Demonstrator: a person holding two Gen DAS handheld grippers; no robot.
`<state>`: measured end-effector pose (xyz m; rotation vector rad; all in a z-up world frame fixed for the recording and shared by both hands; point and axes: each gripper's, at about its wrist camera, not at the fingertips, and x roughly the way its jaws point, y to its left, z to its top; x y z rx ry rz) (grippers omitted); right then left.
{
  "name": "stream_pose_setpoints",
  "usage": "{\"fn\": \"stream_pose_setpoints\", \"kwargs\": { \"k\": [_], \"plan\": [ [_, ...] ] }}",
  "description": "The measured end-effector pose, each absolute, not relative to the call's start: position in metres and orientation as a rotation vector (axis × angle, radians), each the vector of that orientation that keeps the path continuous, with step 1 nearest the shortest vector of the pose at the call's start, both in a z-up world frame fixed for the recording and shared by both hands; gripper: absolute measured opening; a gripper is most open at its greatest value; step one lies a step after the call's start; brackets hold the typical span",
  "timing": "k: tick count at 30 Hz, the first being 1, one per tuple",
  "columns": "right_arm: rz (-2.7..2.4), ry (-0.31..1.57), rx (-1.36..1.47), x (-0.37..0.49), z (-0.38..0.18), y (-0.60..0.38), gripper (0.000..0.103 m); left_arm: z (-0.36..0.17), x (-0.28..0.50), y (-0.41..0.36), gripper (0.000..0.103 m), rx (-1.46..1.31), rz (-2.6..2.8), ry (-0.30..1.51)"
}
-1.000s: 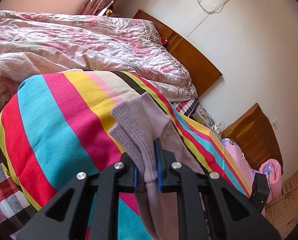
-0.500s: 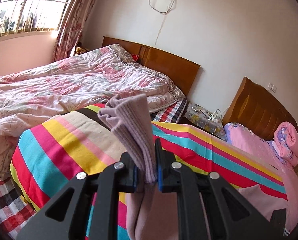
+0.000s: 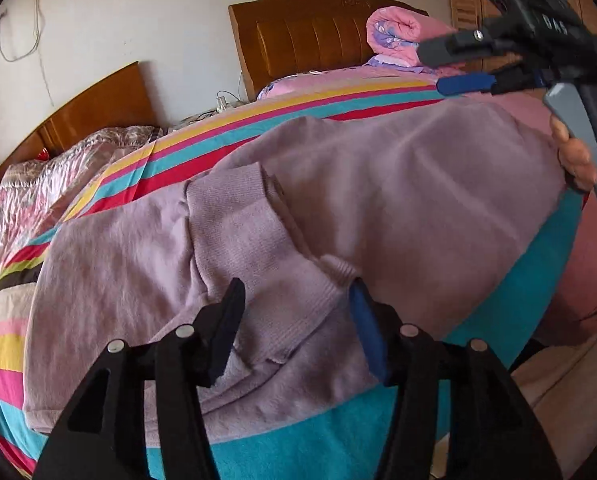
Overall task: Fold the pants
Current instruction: 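Fold the lifted cuff end over the stack and open the left tool, then grasp the folded edge with the right tool and fold it over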
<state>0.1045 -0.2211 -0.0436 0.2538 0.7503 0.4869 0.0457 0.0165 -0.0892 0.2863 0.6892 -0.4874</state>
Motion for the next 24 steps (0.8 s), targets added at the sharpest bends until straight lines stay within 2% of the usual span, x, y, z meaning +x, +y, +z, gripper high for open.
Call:
{"fn": "stream_pose_setpoints", "kwargs": {
  "k": [2,4,8,10,13,18,24],
  "plan": [
    [0.553,0.79,0.294,0.104,-0.057,-0.204,0.095,-0.068,0.034,0.043,0.077,0.206,-0.495,0.626],
    [0.63,0.828,0.327,0.103,-0.066,-0.182,0.095,-0.055,0.023,0.069,0.084,0.145,-0.458,0.577],
    [0.774,0.963,0.37,0.096,-0.085,-0.135,0.087,-0.059,0.026,0.14,0.084,-0.021,-0.23,0.579],
    [0.802,1.06,0.385,0.093,-0.097,-0.12,0.078,-0.066,0.03,0.172,0.084,-0.094,-0.135,0.597],
    [0.821,1.122,0.395,0.09,-0.109,-0.104,0.076,-0.076,0.031,0.199,0.084,-0.12,-0.074,0.619],
    [0.811,1.116,0.337,0.103,-0.103,-0.071,0.074,-0.089,0.029,0.207,0.084,-0.132,-0.075,0.633],
    [0.79,1.126,0.465,0.115,-0.115,-0.07,0.072,-0.098,0.014,0.208,0.085,-0.158,-0.083,0.635]
  ]
}}
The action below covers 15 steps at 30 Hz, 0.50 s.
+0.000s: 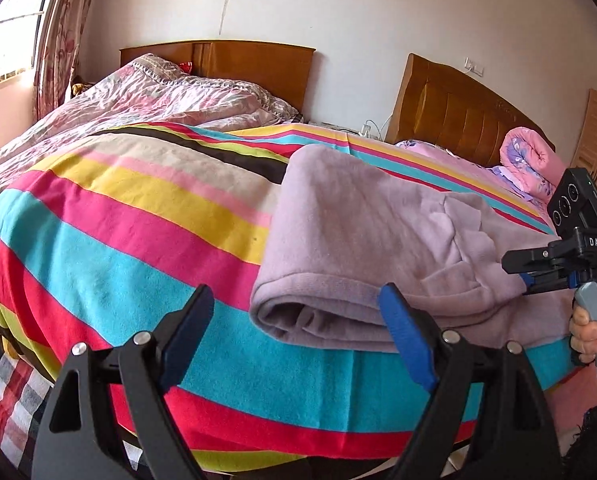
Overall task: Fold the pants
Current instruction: 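Grasp the folded edge with the right tool and fold it over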
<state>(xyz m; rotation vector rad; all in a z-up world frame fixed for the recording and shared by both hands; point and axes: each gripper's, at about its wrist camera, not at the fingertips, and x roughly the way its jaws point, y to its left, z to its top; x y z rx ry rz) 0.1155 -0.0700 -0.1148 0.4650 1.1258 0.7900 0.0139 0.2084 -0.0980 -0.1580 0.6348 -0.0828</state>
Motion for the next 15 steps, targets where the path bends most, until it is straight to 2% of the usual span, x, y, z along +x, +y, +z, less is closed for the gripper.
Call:
{"fn": "stream_pose_setpoints", "kwargs": {
  "k": [2,4,7,15],
  "plan": [
    [0.774,1.126,0.47,0.116,-0.116,-0.069,0.064,-0.103,0.011,0.211,0.085,-0.161,-0.081,0.648],
    [0.734,1.14,0.456,0.116,-0.12,-0.069,0.018,-0.108,0.008,0.212,0.085,-0.156,-0.075,0.66],
    [0.72,1.08,0.406,0.107,-0.107,-0.062,0.015,-0.11,0.003,0.211,0.085,-0.142,-0.067,0.67],
    [0.775,0.845,0.283,0.117,-0.014,-0.039,0.014,-0.104,0.014,0.2,0.087,-0.086,-0.06,0.673]
  ]
}}
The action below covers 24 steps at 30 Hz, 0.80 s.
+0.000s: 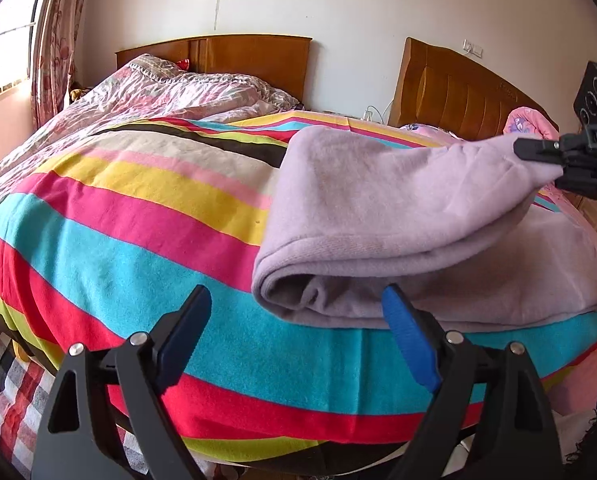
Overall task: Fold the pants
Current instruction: 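Grasp the folded edge with the right tool and fold it over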
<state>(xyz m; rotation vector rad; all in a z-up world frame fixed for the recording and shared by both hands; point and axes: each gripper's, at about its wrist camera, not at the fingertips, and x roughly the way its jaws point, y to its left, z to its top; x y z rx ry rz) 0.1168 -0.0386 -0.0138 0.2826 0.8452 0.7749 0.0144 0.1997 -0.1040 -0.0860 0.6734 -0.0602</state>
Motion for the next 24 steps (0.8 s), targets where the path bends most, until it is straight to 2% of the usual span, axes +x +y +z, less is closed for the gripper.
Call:
{"fn": "stream_pose_setpoints", "kwargs": {
  "k": [7,8,10,15,17,22,24],
  "plan": [
    [0.774,0.645,0.194,0.109,0.052,-0.047,0.014,-0.107,0.051,0.218,0.089,-0.072,0.095,0.727],
    [0.746,0.638,0.195,0.104,0.048,-0.059,0.014,-0.11,0.051,0.221,0.095,-0.07,0.081,0.729],
    [0.683,0.68,0.205,0.099,0.024,-0.088,0.014,-0.112,0.048,0.223,0.099,-0.076,0.056,0.726],
    [0.515,0.966,0.303,0.098,-0.104,-0.131,0.014,-0.119,0.054,0.213,0.102,-0.041,0.038,0.753],
    [0.522,0.948,0.339,0.094,-0.11,-0.134,0.014,-0.119,0.057,0.212,0.102,-0.023,0.047,0.761],
    [0.563,0.856,0.291,0.076,-0.071,-0.129,0.014,-0.117,0.056,0.212,0.102,-0.013,0.067,0.776],
    [0.562,0.887,0.283,0.074,-0.081,-0.129,0.014,-0.118,0.056,0.214,0.102,-0.03,0.074,0.78]
  ]
}}
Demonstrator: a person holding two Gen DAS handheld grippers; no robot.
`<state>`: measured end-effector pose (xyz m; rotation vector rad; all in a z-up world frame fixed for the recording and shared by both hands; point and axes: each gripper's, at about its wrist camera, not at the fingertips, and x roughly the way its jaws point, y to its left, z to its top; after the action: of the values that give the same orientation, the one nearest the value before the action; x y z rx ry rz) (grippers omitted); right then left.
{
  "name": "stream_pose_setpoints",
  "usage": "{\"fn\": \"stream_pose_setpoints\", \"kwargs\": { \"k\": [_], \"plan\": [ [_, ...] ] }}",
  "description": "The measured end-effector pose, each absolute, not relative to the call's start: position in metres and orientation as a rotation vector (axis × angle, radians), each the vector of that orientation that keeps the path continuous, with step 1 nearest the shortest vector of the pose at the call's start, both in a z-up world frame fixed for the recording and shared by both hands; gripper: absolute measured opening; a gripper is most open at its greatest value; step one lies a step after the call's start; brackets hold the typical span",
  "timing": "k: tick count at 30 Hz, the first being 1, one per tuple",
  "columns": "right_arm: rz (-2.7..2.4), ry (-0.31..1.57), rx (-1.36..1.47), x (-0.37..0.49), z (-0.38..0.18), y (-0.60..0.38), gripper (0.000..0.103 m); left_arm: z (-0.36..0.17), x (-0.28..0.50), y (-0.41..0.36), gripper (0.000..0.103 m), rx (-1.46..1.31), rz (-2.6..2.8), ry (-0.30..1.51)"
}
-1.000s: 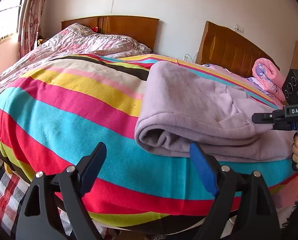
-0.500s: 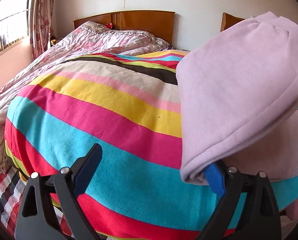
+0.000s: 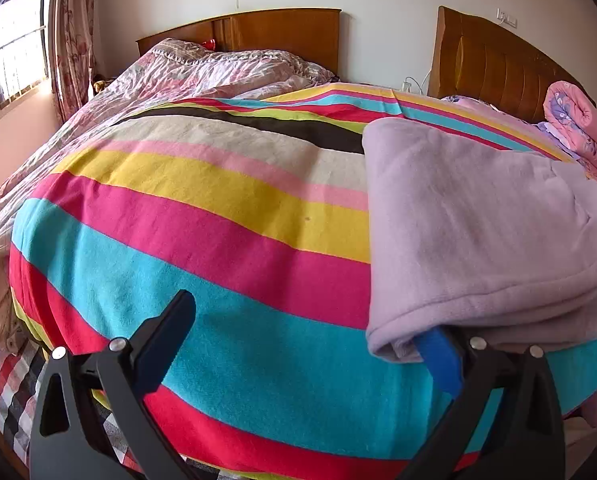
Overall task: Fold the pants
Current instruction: 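Grasp the folded edge with the right tool and fold it over, then smooth the folded stack with both tools open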
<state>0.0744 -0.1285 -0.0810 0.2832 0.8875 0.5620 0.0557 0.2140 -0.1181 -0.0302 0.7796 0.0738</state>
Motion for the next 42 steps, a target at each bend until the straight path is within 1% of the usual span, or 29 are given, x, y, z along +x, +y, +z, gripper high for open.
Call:
{"fn": "stream_pose_setpoints", "kwargs": {
  "k": [3,5,9,12,14,15,16,17,18,19,20,23,25,27,30,33,35,36,38,40,41,42],
  "plan": [
    [0.545,0.958,0.322,0.08,-0.118,-0.134,0.014,-0.119,0.055,0.216,0.102,-0.063,0.071,0.784],
    [0.549,0.95,0.355,0.078,-0.116,-0.138,0.014,-0.119,0.055,0.215,0.102,-0.061,0.076,0.79],
    [0.547,0.887,0.308,0.068,-0.098,-0.138,0.014,-0.115,0.053,0.21,0.102,-0.014,0.082,0.792],
    [0.532,0.945,0.309,0.074,-0.114,-0.135,0.014,-0.115,0.054,0.208,0.102,0.007,0.085,0.792],
    [0.528,0.942,0.319,0.074,-0.117,-0.135,0.014,-0.114,0.055,0.208,0.102,0.008,0.085,0.8],
    [0.526,0.945,0.303,0.074,-0.114,-0.135,0.017,-0.113,0.054,0.208,0.102,0.02,0.081,0.81],
    [0.516,0.949,0.279,0.073,-0.108,-0.137,0.029,-0.109,0.052,0.206,0.102,0.043,0.071,0.823],
    [0.493,0.941,0.244,0.07,-0.099,-0.14,0.037,-0.104,0.047,0.205,0.102,0.072,0.052,0.833],
    [0.478,0.911,0.208,0.066,-0.089,-0.143,0.054,-0.097,0.041,0.203,0.101,0.109,0.029,0.847],
    [0.469,0.871,0.174,0.061,-0.078,-0.147,0.065,-0.088,0.034,0.201,0.101,0.146,0.015,0.845],
    [0.461,0.838,0.139,0.058,-0.07,-0.15,0.067,-0.075,0.026,0.203,0.101,0.154,0.001,0.823],
    [0.452,0.785,0.011,0.066,-0.056,-0.147,0.068,-0.023,0.029,0.214,0.101,0.023,-0.061,0.722],
    [0.479,0.762,-0.063,0.081,-0.053,-0.132,0.068,0.003,0.055,0.208,0.101,-0.055,-0.138,0.673],
    [0.532,0.757,-0.123,0.101,-0.053,-0.112,0.068,0.012,0.096,0.186,0.101,-0.11,-0.203,0.7],
    [0.588,0.789,-0.208,0.128,-0.063,-0.084,0.068,-0.011,0.162,0.141,0.101,-0.144,-0.338,0.837],
    [0.599,0.874,-0.258,0.144,-0.09,-0.072,0.069,-0.061,0.207,0.107,0.101,-0.088,-0.331,0.984],
    [0.64,0.854,-0.224,0.142,-0.097,-0.08,0.071,-0.096,0.223,0.103,0.101,-0.014,-0.261,1.048],
    [0.658,0.864,-0.176,0.143,-0.095,-0.086,0.071,-0.101,0.218,0.102,0.101,0.014,-0.266,0.987],
    [0.655,0.875,-0.134,0.143,-0.088,-0.094,0.071,-0.103,0.213,0.097,0.101,0.06,-0.248,0.978],
    [0.611,0.836,-0.119,0.135,-0.073,-0.107,0.071,-0.097,0.21,0.092,0.101,0.108,-0.168,0.982],
    [0.581,0.812,-0.111,0.13,-0.065,-0.119,0.073,-0.088,0.208,0.087,0.1,0.118,-0.142,0.967],
    [0.543,0.799,-0.1,0.127,-0.06,-0.132,0.079,-0.075,0.204,0.081,0.1,0.104,-0.175,0.934]
  ]
}}
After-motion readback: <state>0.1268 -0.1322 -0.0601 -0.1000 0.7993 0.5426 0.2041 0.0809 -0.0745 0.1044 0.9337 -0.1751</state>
